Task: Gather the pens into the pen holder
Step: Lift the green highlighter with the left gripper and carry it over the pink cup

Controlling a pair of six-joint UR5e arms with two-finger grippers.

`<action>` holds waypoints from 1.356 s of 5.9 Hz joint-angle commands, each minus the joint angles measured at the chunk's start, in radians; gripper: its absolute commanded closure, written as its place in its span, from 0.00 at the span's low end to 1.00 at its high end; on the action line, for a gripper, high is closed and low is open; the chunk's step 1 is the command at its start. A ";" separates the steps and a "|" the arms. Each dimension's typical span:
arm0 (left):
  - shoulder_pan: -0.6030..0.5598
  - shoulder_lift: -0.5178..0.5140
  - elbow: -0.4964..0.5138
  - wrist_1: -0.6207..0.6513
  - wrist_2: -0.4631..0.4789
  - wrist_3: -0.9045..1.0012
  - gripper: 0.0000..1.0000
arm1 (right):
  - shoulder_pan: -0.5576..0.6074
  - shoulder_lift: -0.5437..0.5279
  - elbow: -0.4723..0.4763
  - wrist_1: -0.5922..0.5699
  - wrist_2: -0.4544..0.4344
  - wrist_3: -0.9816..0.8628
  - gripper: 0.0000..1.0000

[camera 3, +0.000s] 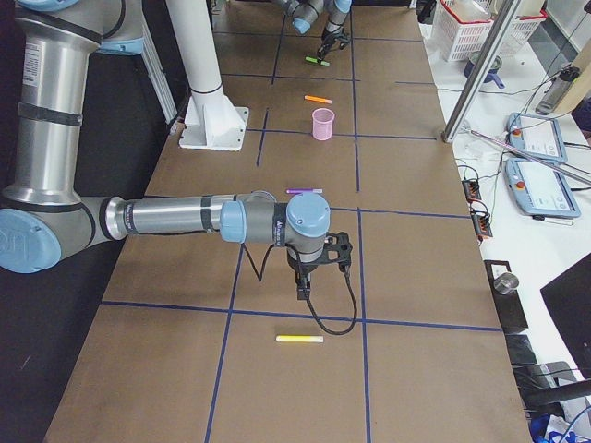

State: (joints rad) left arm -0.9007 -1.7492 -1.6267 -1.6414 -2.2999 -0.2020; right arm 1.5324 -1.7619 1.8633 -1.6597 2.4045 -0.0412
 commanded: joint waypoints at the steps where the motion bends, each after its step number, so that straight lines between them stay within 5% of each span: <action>1: 0.000 -0.103 -0.086 0.003 0.000 -0.137 1.00 | -0.002 0.007 0.000 -0.002 -0.001 -0.005 0.00; 2: 0.009 -0.193 -0.132 0.000 0.003 -0.300 1.00 | -0.002 0.006 0.005 0.003 0.004 -0.005 0.00; 5: 0.182 -0.361 -0.301 -0.180 0.358 -0.675 1.00 | -0.002 0.006 0.003 0.005 0.001 -0.008 0.00; 6: 0.275 -0.368 -0.303 -0.315 0.581 -0.744 1.00 | -0.002 0.006 0.002 0.005 0.001 -0.005 0.00; 7: 0.556 -0.409 -0.282 -0.380 1.059 -0.775 1.00 | -0.002 0.006 0.000 0.005 0.002 -0.008 0.00; 8: 0.619 -0.433 -0.239 -0.380 1.199 -0.827 1.00 | -0.002 0.009 0.000 0.005 0.001 -0.008 0.00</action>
State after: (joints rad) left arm -0.4049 -2.1542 -1.9001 -1.9934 -1.3389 -0.9793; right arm 1.5309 -1.7554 1.8644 -1.6551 2.4061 -0.0485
